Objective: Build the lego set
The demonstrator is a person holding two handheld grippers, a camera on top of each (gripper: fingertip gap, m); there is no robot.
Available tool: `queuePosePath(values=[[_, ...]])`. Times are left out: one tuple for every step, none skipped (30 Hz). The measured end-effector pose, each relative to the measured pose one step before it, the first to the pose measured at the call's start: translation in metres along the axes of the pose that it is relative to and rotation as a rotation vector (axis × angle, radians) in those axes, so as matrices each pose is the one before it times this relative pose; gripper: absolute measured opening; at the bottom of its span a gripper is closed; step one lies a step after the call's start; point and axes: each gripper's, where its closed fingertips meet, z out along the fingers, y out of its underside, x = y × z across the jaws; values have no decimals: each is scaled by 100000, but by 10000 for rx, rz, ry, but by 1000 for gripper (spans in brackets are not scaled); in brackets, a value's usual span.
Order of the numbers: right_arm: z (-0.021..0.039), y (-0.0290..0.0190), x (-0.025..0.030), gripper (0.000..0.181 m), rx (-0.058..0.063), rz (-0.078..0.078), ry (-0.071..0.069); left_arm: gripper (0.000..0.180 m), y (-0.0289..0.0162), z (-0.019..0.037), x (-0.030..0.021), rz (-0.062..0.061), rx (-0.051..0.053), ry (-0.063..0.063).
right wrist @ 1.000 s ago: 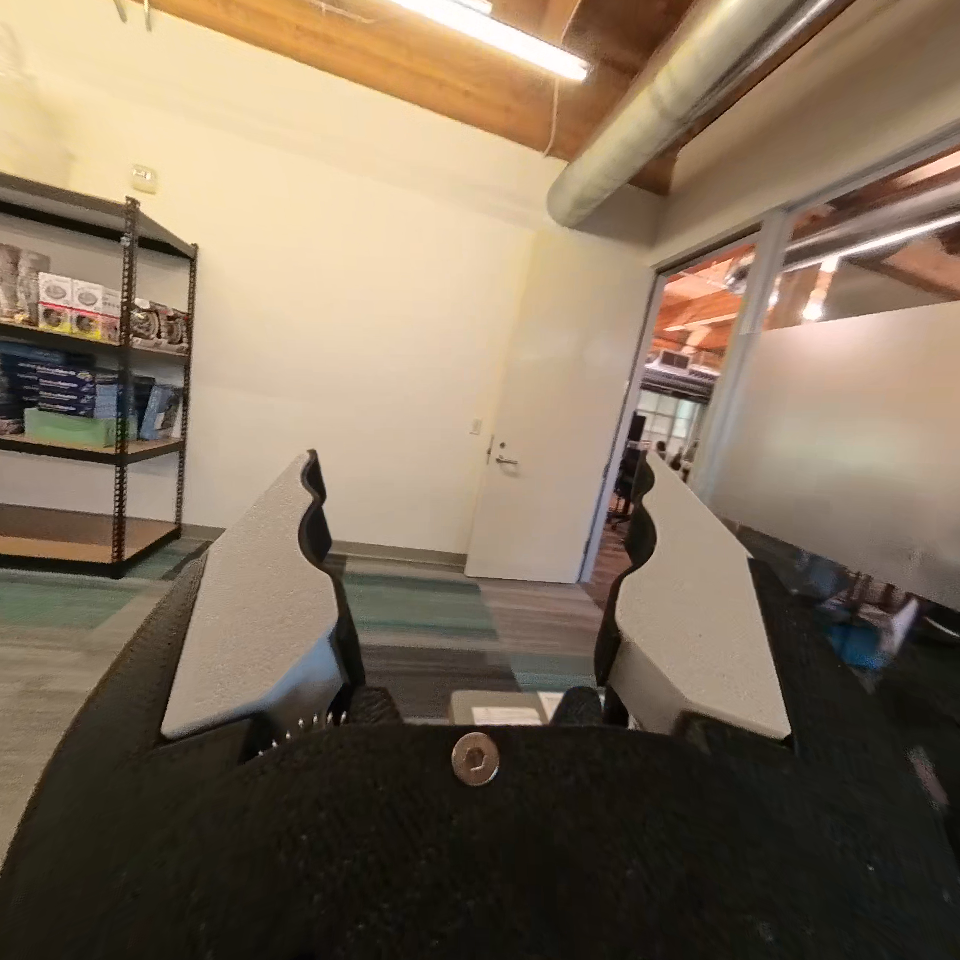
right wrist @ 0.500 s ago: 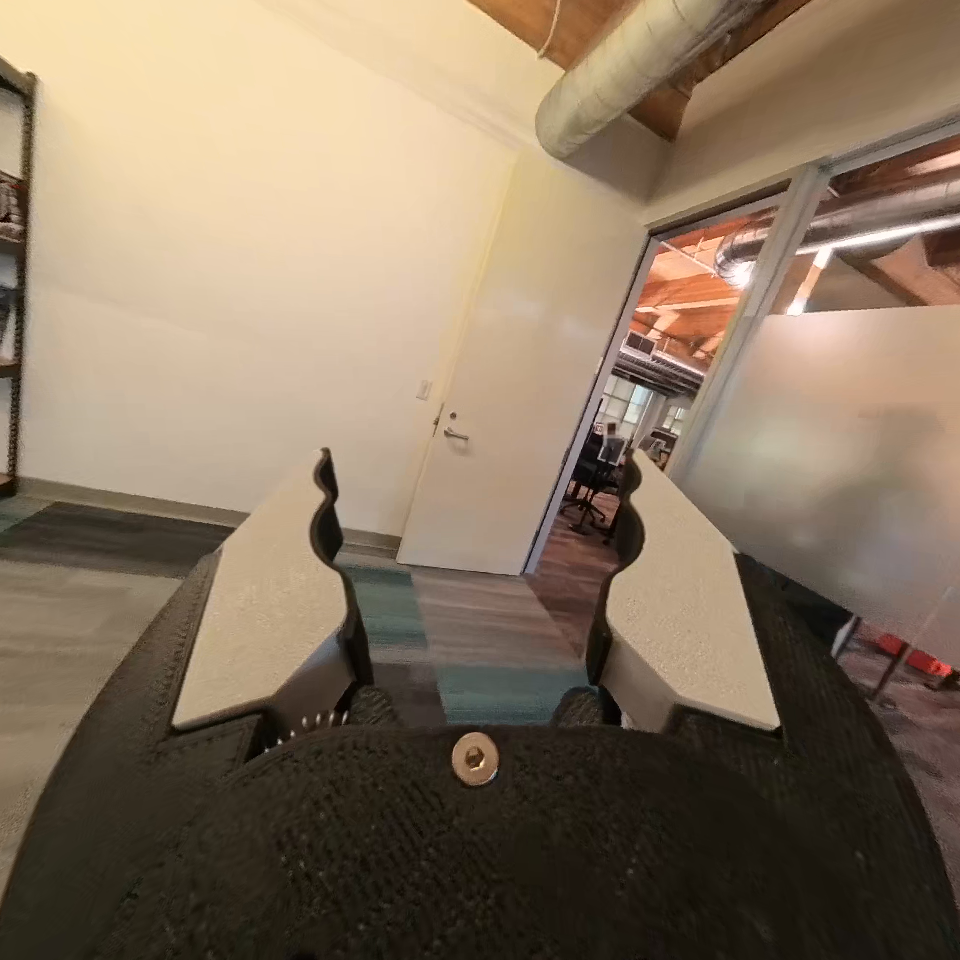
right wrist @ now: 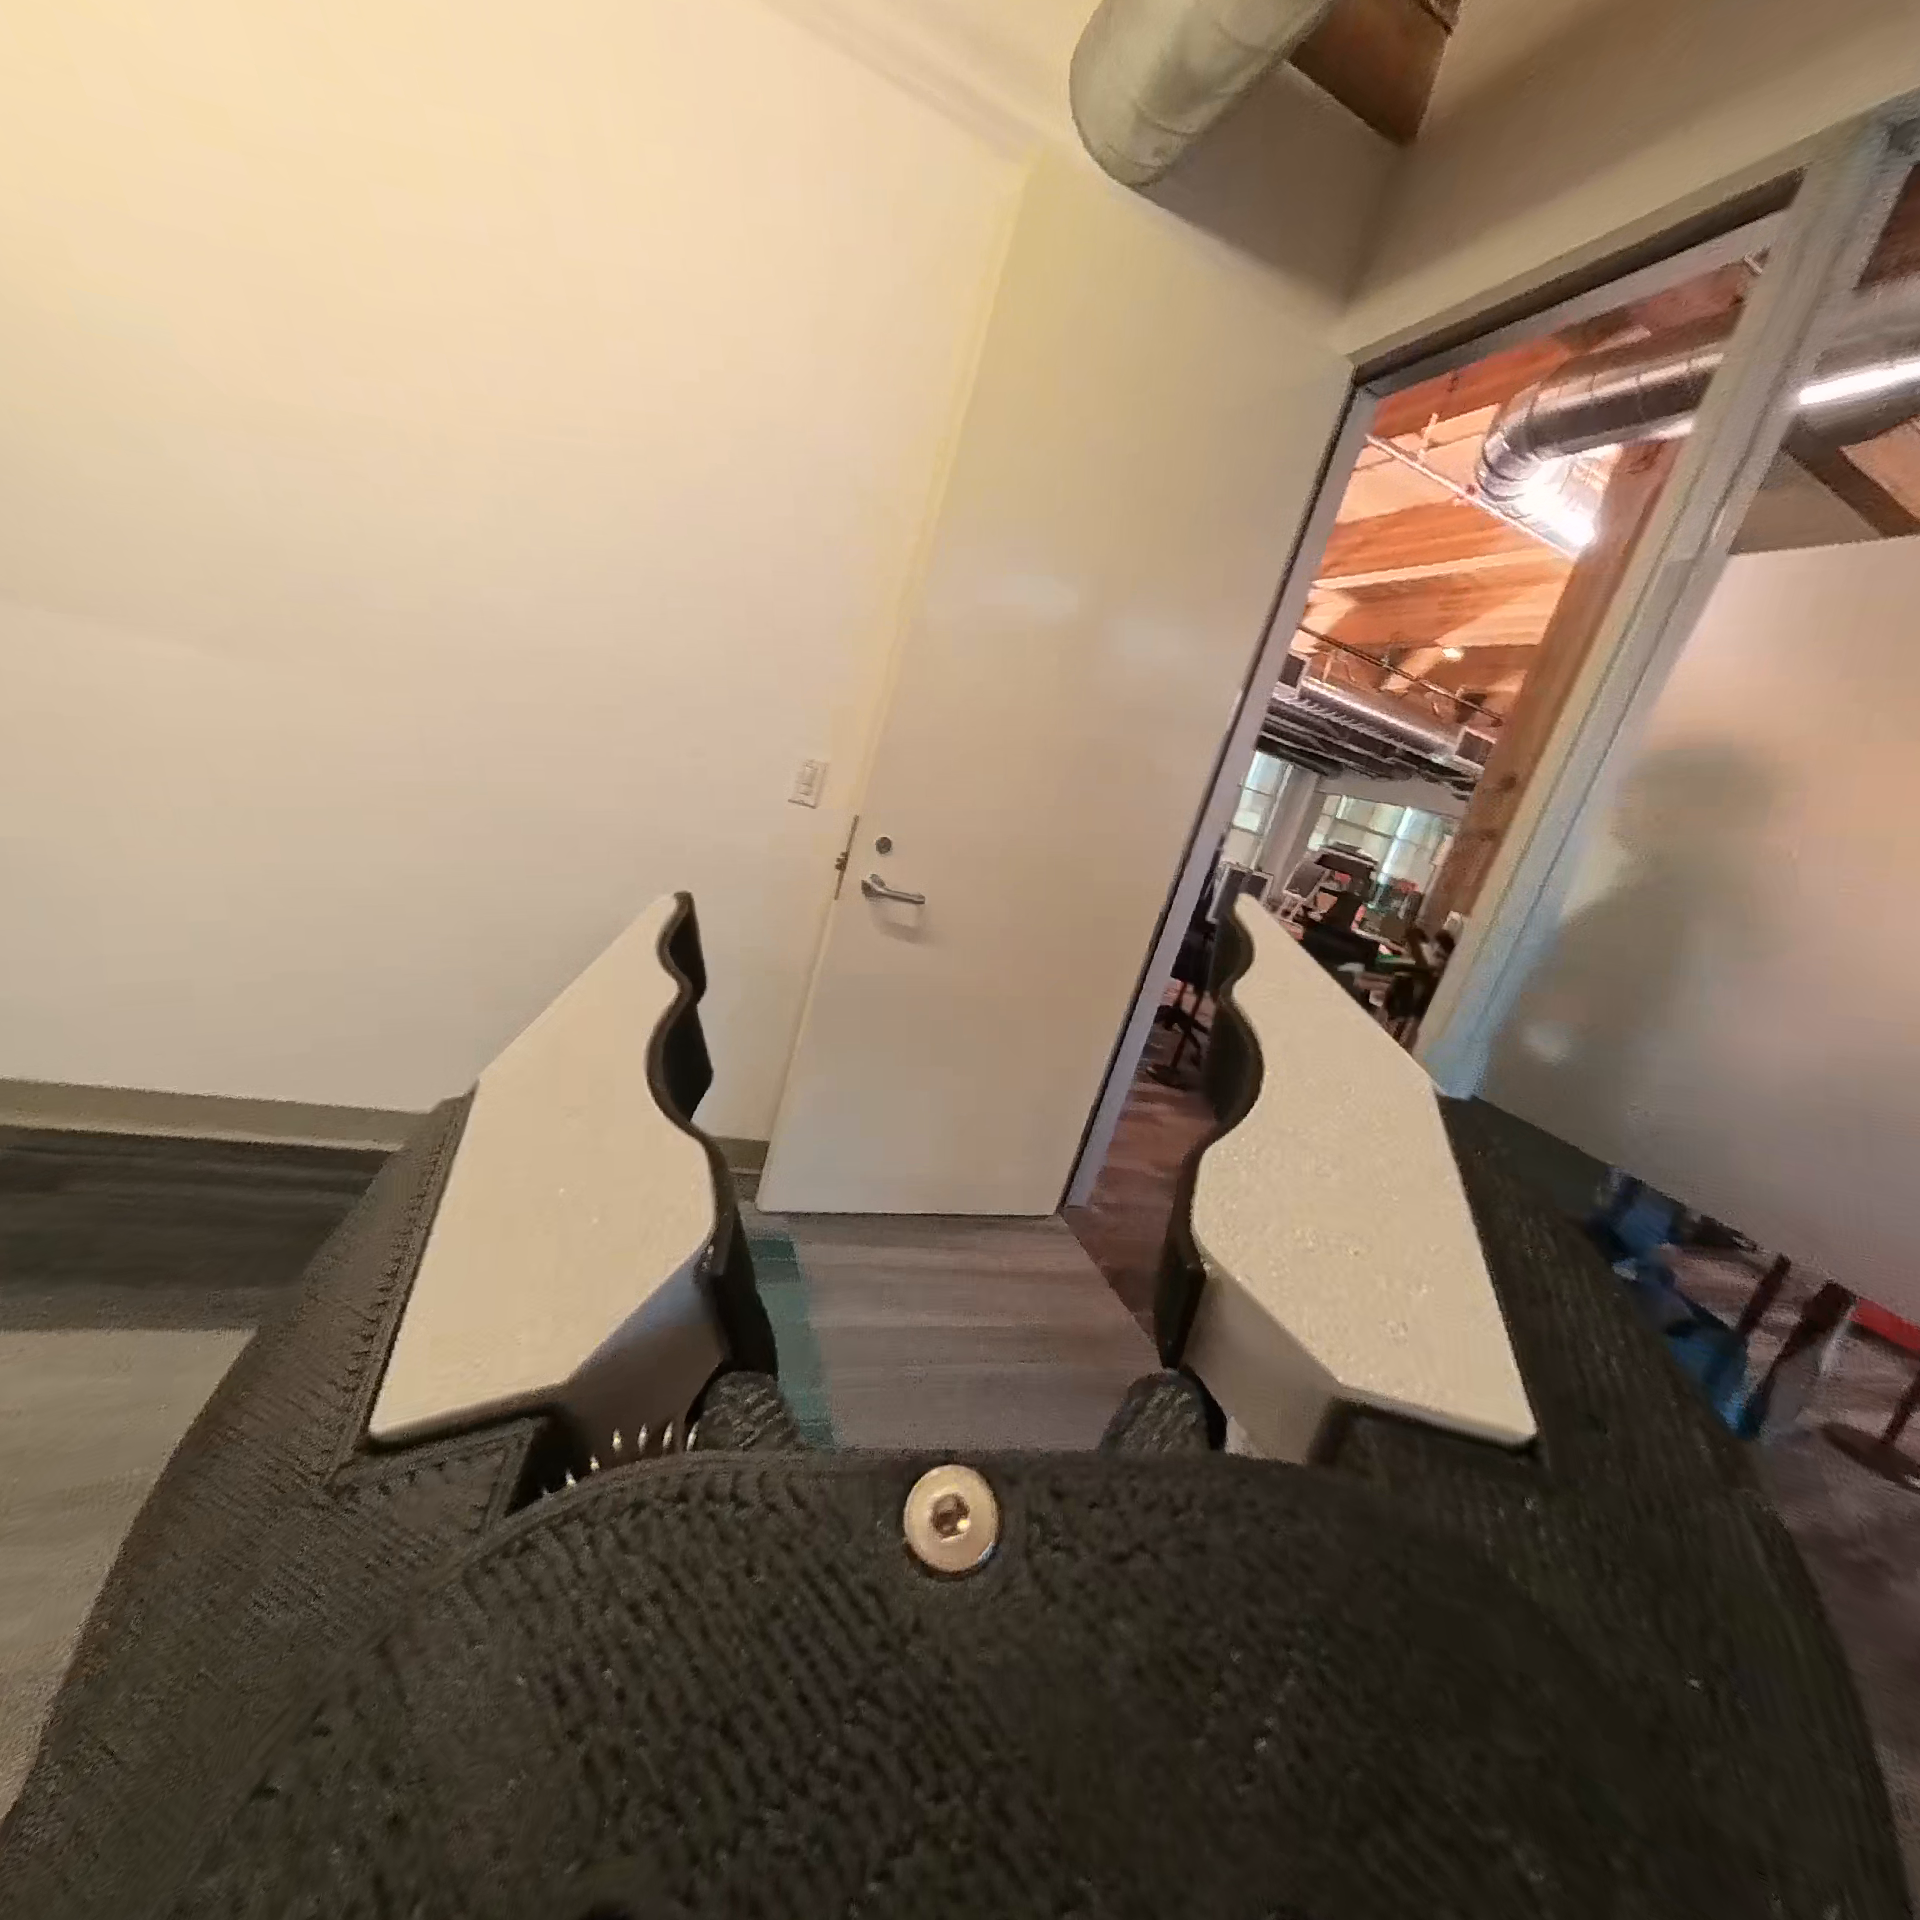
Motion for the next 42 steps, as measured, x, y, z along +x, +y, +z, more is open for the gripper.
queuePosePath(values=[[2985,923,-104,97,-143,144,64,79,560,4645,-35,-377,91,431],[2935,774,-247,97,-205,126,-95,80,481,4487,334,-400,-71,620],[2873,606,-127,97,-147,11,-92,79,534,4628,627,-295,-188,692],[2798,602,-24,97,-130,-103,-81,79,491,4520,401,-188,-198,649],[2604,730,184,96,-242,-220,-62,78,436,4620,536,-52,-186,616],[2548,1047,485,93,-371,-292,95,75,538,4417,401,66,-219,637],[2291,1106,785,91,-371,-266,227,72,594,4472,379,132,-227,615],[2237,1120,834,88,-319,-194,220,70,548,4294,51,137,-148,505],[2313,1286,819,85,-334,-71,158,67,526,4364,130,103,-108,532],[2357,1266,851,82,-345,-3,124,65,540,4217,61,12,-134,547],[2491,1326,935,79,-308,-20,98,64,553,4079,-26,-46,-172,524],[2599,1129,951,73,-280,-31,52,61,468,3861,-174,-19,-176,514],[2755,971,1029,66,-220,-38,42,58,405,3770,-344,25,-106,454],[3068,1045,1167,62,-154,-8,80,57,125,3509,-659,77,-2,368],[3061,672,1171,59,-109,20,83,52,-11,3452,-832,127,54,368],[3192,619,1060,58,-224,79,4,48,-162,3532,-875,93,-32,364],[3414,545,884,58,-345,101,-146,48,-123,3299,-1145,13,-235,360],[3129,94,773,56,-300,-1,-186,45,-287,3062,-1160,37,-301,414],[3012,-210,895,55,-189,-83,-76,43,-592,2930,-1280,83,-160,310],[3172,-367,1026,54,-102,-80,9,42,-618,2520,-1659,125,-20,153],[2882,-567,742,54,-67,-5,-32,38,-417,2363,-1699,148,-71,97],[2875,-596,452,54,-53,66,-170,36,-196,2173,-1909,116,-132,-2],[3040,-713,341,52,83,57,-263,35,-208,2031,-2053,61,-68,-95],[2854,-735,341,48,182,15,-226,32,-426,2037,-2009,40,-12,-50],[2912,-477,341,41,109,-16,-185,30,-141,1872,-2072,103,-42,-27],[2959,-148,311,38,-22,11,-153,29,63,1755,-2496,194,-127,-212],[3191,126,422,38,-160,3,-97,26,260,1887,-2832,151,-161,-254],[2768,83,256,38,-92,-7,-95,24,230,1884,-2193,-61,-101,36],[2515,-20,205,36,-1,-51,-125,24,90,2050,-1754,-139,-39,328],[2336,-97,543,30,97,0,60,22,-94,1928,-1601,-40,64,243],[2295,160,718,27,-55,43,86,21,-30,1953,-1778,-73,-24,61],[2158,316,702,24,-263,-9,-116,21,-232,2172,-1388,-165,-19,260],[1854,266,824,22,-208,-59,-104,20,-596,2020,-826,-168,109,404],[1336,1,1157,20,-115,-108,46,16,-682,2107,-529,-88,132,391],[1136,411,1811,16,-193,-114,232,13,-567,2160,-492,32,45,300],[857,552,2070,12,-275,-59,350,10,-342,2238,-260,175,-95,286],[819,697,2228,10,-212,76,362,7,-236,2334,-8,277,-142,268],[846,563,2094,8,-93,193,277,4,-211,2274,-60,301,-67,244],[928,638,2068,5,-46,223,235,1,-263,2324,-13,261,7,292],[1052,773,2081,3,-103,192,256,0,-335,2445,38,219,36,304],[1101,844,1994,0,-160,169,273,0,-170,2439,-324,184,6,170],[1261,829,2047,0,-122,142,275,0,-43,2506,-644,170,-48,33]])
